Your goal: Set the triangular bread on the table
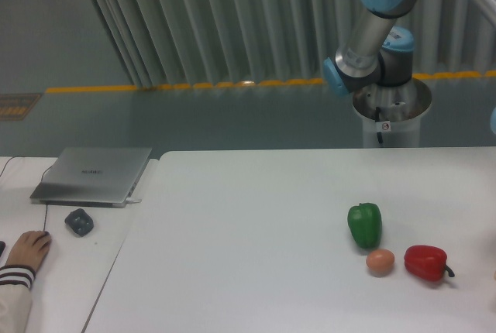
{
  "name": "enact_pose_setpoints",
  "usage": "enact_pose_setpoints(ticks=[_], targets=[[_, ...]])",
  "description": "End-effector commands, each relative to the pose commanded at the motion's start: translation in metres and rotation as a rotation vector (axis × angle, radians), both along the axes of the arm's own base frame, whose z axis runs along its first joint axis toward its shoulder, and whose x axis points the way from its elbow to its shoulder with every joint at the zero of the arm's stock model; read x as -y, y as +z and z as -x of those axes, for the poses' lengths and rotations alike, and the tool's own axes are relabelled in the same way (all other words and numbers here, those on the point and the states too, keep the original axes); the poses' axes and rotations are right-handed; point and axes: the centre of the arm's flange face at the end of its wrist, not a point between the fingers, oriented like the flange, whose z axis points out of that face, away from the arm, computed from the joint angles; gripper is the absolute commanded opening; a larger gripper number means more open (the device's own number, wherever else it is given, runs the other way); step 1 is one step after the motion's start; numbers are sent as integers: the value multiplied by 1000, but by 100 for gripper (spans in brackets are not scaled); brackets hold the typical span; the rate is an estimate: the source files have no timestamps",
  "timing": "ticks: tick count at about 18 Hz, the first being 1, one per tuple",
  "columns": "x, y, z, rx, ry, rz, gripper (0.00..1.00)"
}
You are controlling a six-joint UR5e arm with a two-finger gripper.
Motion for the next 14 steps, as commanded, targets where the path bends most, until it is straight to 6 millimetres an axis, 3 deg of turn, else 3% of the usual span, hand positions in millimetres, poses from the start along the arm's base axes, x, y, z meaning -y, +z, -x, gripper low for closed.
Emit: enact_pose_setpoints(ticks=[6, 9, 14], targets=[[-1, -1, -2, 2, -1, 2, 67], [-4, -2, -4, 8, 18, 0, 53], [-3, 5, -1, 7, 32, -8, 47]])
